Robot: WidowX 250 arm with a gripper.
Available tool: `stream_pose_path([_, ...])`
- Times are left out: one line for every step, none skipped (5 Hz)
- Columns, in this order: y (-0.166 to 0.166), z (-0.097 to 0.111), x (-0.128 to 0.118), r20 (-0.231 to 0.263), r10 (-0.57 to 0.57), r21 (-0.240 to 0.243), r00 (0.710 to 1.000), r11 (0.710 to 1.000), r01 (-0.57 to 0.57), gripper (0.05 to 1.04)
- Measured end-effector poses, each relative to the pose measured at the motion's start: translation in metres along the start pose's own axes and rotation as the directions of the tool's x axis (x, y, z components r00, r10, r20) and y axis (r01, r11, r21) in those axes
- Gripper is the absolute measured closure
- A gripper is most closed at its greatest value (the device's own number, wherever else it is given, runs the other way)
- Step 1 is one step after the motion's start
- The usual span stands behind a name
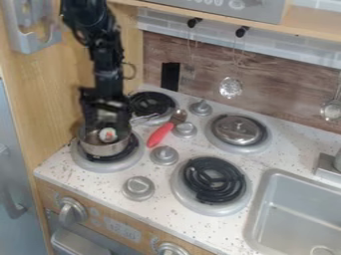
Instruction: Put the sushi to the pot
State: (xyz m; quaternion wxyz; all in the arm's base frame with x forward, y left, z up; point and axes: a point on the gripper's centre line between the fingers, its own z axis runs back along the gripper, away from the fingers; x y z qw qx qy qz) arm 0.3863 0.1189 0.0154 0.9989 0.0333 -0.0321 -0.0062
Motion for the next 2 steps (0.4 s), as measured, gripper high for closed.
stream_pose_path([-0.031,0.001,-0.006,-0.025,-0.057,-0.013,0.998,0.998,0.056,0.085])
stream_pose_path([-0.045,-0.006,-0.013,-0.046,-0.075,-0.024,0.996,0.997,0.074,0.085])
